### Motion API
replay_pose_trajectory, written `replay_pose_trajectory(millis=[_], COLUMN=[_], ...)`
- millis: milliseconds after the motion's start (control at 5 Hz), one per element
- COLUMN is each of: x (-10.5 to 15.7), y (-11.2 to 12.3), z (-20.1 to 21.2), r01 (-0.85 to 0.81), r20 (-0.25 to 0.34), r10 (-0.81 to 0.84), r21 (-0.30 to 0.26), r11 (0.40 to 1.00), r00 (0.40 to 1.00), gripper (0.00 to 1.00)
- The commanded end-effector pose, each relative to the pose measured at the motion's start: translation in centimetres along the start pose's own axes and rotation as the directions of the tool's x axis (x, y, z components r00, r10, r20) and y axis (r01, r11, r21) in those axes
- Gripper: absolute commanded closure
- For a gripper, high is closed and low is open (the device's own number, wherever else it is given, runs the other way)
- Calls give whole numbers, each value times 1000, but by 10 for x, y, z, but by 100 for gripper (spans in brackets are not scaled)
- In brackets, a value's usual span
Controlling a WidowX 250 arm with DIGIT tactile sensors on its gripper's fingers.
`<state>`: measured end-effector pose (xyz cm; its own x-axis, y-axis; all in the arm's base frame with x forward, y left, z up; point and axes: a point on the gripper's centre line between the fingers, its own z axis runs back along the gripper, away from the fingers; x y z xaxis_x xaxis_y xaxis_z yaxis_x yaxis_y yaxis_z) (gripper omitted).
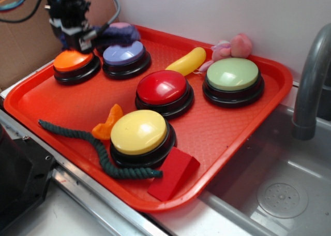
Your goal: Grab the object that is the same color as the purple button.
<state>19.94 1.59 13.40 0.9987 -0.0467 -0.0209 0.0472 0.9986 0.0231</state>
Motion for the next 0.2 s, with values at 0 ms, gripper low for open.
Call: replay_pose_trajectory(millis=[0], x=[13], y=[-15], z=[41], r01=[-65], r20=[34], r10=[66], r21=[-22], r11=[998], r00=[997], gripper=[100])
